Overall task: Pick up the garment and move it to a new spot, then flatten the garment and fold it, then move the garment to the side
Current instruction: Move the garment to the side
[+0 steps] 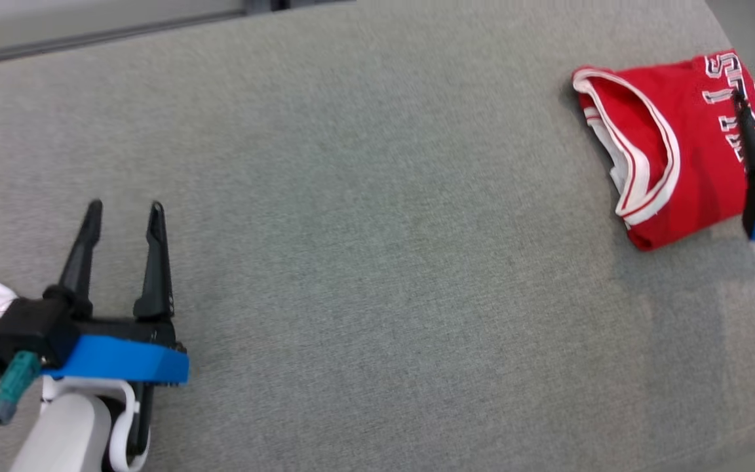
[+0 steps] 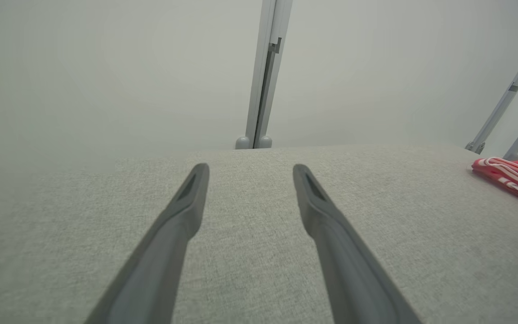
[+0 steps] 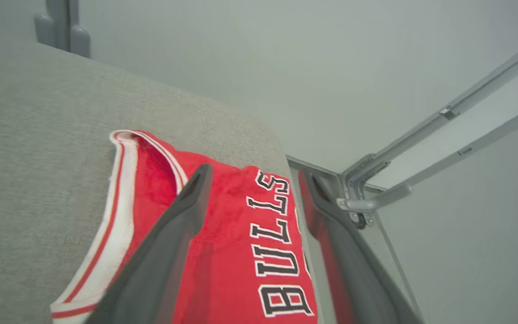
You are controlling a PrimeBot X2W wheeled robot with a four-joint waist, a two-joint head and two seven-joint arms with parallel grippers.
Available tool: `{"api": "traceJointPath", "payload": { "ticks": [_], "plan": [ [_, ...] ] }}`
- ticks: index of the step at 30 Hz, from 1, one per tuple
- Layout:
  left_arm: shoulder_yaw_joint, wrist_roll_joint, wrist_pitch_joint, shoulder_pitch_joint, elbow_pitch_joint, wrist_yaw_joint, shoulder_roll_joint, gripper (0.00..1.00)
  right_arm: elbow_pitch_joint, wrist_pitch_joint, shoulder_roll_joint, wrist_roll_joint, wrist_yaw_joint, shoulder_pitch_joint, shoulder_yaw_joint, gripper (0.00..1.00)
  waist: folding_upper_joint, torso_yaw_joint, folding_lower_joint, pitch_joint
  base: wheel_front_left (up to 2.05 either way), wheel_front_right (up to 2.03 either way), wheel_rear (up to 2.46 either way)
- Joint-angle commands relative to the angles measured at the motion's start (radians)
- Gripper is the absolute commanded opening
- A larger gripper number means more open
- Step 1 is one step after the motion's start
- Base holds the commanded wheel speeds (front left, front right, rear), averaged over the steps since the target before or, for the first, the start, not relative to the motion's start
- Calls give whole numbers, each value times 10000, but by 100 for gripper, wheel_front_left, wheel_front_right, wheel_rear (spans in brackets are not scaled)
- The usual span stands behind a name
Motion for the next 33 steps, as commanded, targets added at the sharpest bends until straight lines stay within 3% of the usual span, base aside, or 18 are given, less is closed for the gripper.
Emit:
{"api": "traceJointPath", "payload": {
  "ticks": [1, 9, 19, 33],
  "plan": [
    [-5, -63, -77, 185, 65, -15, -65, 100, -147, -157, 156, 176, 0, 429, -177, 100, -1, 453, 0, -601, 0, 0, 0],
    [68, -98, -210, 1446, 540, 51, -508, 100, -2051, -1050, 1530, 803, 0, 3386, -961, 100, -1, 1186, 0, -2108, 0, 0, 0],
    [364, 133, -221, 2633, 611, 39, -891, 100, -4788, -1108, 3043, 749, 0, 6686, -1536, 100, -1, 1822, 0, -3189, 0, 0, 0],
    [596, 353, -224, 3232, 878, -162, -1133, 100, -5782, -637, 3723, 881, 0, 7610, -1449, 100, -1, 2173, 0, -3778, 0, 0, 0]
  ]
}}
